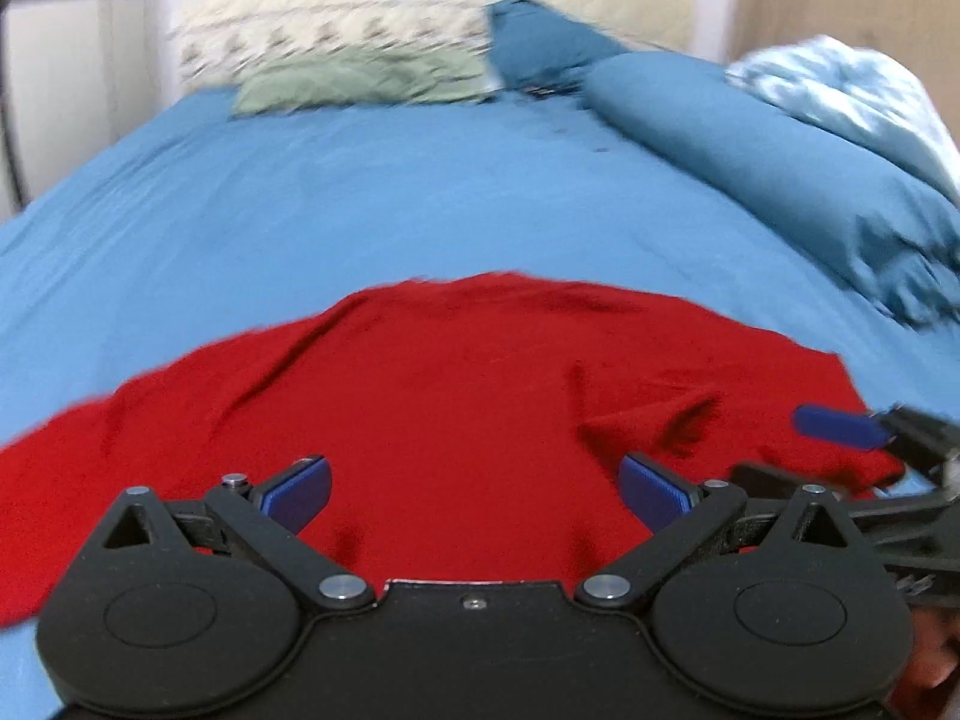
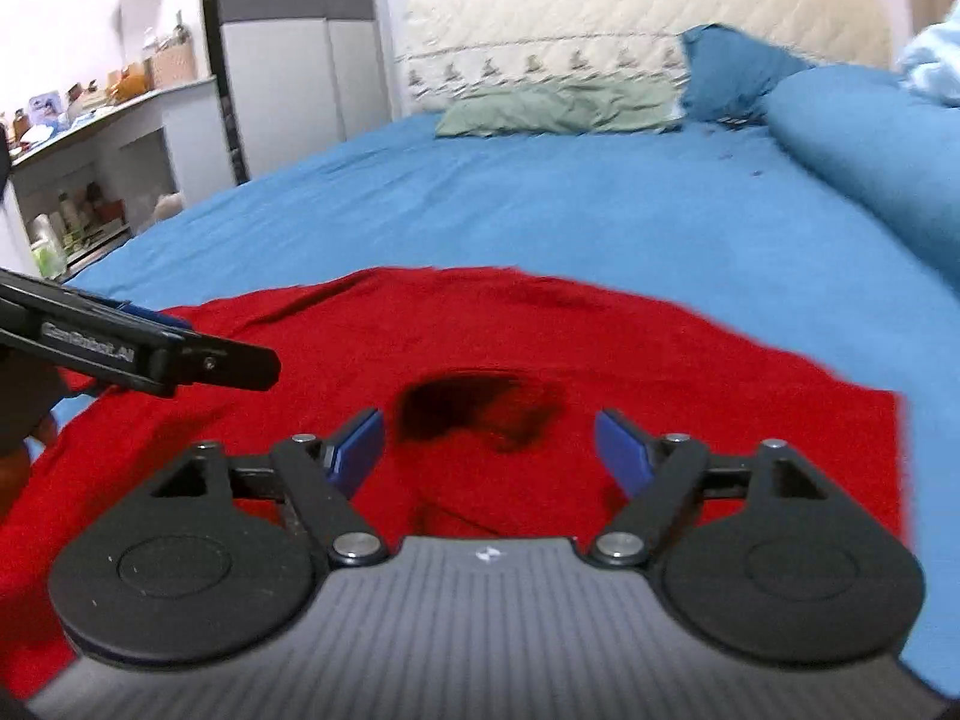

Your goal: Fold small clothes

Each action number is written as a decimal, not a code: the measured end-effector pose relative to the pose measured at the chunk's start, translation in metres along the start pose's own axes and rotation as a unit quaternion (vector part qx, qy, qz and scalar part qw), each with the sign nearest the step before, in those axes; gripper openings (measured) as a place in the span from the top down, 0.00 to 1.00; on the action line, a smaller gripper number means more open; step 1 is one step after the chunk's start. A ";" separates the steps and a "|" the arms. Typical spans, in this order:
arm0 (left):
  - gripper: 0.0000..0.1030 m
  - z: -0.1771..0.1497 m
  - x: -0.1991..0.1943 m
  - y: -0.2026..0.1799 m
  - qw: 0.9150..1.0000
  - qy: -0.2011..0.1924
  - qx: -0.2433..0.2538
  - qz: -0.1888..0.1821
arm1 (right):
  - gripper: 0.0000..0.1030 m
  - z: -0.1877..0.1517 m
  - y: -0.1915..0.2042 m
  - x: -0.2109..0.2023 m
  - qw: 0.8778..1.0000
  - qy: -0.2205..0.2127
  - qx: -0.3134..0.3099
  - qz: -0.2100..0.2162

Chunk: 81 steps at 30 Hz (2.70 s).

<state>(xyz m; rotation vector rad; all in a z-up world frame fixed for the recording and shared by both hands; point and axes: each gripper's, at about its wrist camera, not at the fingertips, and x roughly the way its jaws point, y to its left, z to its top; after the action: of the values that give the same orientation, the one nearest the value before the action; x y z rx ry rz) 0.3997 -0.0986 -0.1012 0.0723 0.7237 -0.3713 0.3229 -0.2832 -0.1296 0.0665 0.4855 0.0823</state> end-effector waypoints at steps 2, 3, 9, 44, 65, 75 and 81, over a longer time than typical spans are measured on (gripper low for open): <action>0.01 0.003 0.007 -0.020 0.999 -0.004 0.037 -0.009 | 0.03 -0.005 -0.021 -0.020 1.000 -0.002 0.013 -0.026; 0.05 0.005 0.013 -0.030 0.998 -0.002 0.055 -0.014 | 0.03 -0.010 -0.030 -0.028 0.999 -0.003 0.020 -0.040; 0.34 0.007 0.055 -0.070 0.992 0.028 0.126 -0.016 | 0.03 -0.029 -0.077 -0.045 0.991 0.029 0.102 -0.077; 0.90 -0.001 0.084 -0.057 0.992 0.008 0.127 -0.013 | 0.03 -0.018 -0.129 -0.066 0.975 0.010 0.207 -0.079; 0.91 -0.032 0.001 0.086 0.979 -0.112 -0.113 0.131 | 0.03 -0.032 -0.067 0.002 0.986 0.106 -0.009 -0.128; 0.90 -0.050 -0.003 0.108 0.976 -0.099 -0.163 0.106 | 0.03 -0.029 -0.067 0.016 0.970 0.102 0.022 -0.221; 0.87 -0.068 -0.019 0.137 0.969 -0.067 -0.177 0.158 | 0.02 -0.031 -0.080 -0.001 0.970 0.120 0.044 -0.206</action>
<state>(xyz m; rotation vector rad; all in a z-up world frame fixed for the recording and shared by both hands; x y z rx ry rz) 0.3925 0.0478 -0.1482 -0.1730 0.6238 0.0614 0.3127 -0.3614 -0.1628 0.0410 0.7357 -0.3427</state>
